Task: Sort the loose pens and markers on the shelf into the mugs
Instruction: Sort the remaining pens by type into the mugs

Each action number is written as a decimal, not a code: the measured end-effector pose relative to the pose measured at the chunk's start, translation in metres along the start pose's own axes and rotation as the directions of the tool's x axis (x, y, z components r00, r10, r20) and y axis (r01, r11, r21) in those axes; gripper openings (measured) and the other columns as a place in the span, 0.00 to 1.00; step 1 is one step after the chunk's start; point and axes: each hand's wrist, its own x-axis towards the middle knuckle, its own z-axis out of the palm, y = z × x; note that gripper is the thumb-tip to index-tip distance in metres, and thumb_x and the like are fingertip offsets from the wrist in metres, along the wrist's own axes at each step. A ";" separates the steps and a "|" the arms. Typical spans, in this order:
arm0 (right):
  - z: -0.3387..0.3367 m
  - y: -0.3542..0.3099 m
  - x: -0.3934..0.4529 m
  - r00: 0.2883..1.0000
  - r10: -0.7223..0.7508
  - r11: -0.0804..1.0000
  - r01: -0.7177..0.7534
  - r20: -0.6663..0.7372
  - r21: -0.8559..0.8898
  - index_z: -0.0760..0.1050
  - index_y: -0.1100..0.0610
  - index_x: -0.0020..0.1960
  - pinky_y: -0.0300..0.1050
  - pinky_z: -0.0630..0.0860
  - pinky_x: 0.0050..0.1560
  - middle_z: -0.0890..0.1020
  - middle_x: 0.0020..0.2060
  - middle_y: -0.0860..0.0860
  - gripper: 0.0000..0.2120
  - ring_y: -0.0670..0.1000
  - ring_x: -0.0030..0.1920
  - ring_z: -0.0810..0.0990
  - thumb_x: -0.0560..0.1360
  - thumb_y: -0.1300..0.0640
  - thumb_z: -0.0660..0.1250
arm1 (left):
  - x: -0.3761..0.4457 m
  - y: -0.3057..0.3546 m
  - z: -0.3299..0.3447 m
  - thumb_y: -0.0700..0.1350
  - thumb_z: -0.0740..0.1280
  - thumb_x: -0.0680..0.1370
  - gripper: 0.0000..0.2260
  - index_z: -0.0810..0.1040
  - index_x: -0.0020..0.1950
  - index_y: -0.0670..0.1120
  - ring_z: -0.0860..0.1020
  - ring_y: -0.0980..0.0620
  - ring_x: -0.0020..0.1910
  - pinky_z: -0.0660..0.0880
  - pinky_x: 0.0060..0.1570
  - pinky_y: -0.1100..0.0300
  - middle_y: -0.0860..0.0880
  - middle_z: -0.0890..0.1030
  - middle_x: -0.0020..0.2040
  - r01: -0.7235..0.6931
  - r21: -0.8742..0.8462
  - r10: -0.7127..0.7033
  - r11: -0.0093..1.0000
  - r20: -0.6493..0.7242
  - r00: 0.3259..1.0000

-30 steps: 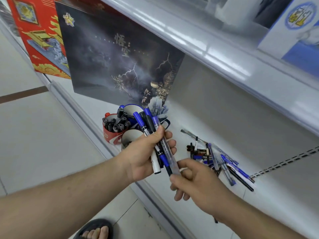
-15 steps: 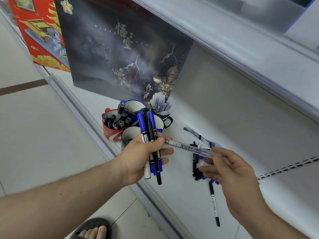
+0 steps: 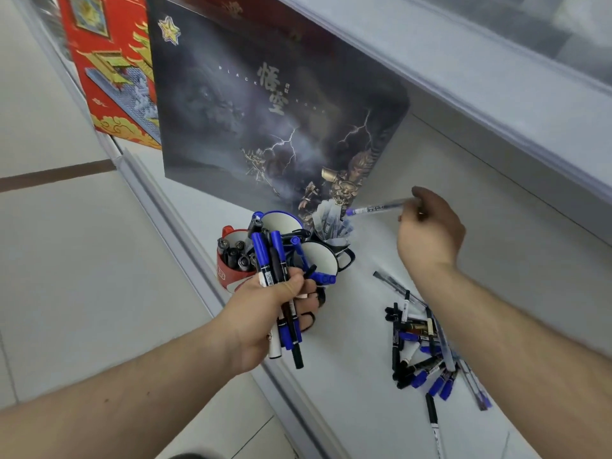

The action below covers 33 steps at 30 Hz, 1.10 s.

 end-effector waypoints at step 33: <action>-0.069 -0.073 -0.090 0.728 0.126 0.991 -0.120 0.674 -0.056 0.81 0.50 0.49 0.38 0.70 0.32 0.83 0.41 0.50 0.14 0.47 0.29 0.76 0.79 0.44 0.60 | -0.030 0.016 0.035 0.35 0.64 0.80 0.06 0.76 0.54 0.43 0.82 0.49 0.37 0.79 0.40 0.55 0.48 0.84 0.41 -0.007 0.507 -0.206 0.862 0.362 0.909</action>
